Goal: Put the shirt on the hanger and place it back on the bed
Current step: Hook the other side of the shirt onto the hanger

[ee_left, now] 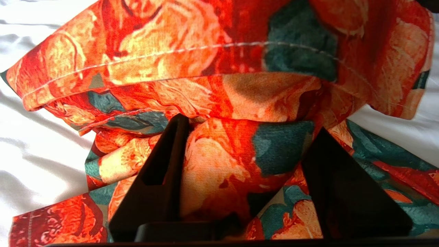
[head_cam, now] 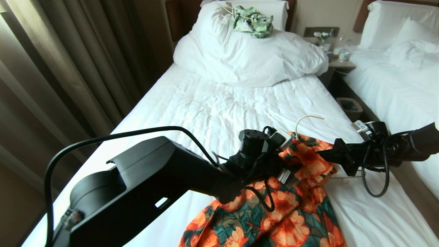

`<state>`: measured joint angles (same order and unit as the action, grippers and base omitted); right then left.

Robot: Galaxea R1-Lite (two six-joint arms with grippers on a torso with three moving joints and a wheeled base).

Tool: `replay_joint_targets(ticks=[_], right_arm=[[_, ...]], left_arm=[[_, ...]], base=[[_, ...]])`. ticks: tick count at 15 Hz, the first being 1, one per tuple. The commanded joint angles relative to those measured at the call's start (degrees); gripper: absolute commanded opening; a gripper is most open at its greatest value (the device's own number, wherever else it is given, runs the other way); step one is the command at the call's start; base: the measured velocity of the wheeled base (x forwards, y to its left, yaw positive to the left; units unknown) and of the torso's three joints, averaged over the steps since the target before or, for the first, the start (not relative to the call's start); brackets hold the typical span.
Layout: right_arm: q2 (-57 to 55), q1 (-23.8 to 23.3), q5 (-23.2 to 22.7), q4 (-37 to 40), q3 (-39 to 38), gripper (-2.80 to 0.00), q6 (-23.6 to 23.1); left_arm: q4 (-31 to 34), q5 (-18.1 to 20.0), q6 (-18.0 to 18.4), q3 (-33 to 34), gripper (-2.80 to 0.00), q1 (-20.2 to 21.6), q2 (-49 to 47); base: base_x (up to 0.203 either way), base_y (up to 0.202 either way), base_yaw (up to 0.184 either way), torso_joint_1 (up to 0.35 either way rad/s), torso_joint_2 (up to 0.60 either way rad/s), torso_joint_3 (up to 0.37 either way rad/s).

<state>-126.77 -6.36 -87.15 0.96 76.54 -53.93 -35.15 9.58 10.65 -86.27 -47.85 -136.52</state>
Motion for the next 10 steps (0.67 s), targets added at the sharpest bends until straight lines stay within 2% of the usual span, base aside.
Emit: replay_joint_targets(ticks=[1,10], right_arm=[[0.6,-0.1,-0.5,0.0,0.2,-2.8,-0.3],[0.3,-1.1,-0.5,-1.0,0.0,-2.8,-0.2]], left_arm=[[-0.2,-0.1,0.1,-0.1,-2.8,-0.1,-0.3],[-0.5,-0.6,-0.2,0.1,-2.8,-0.7,0.6]], base=[[0.0,0.0,0.0,0.0,0.0,0.0],[0.0,0.0,0.0,0.0,0.0,0.0]])
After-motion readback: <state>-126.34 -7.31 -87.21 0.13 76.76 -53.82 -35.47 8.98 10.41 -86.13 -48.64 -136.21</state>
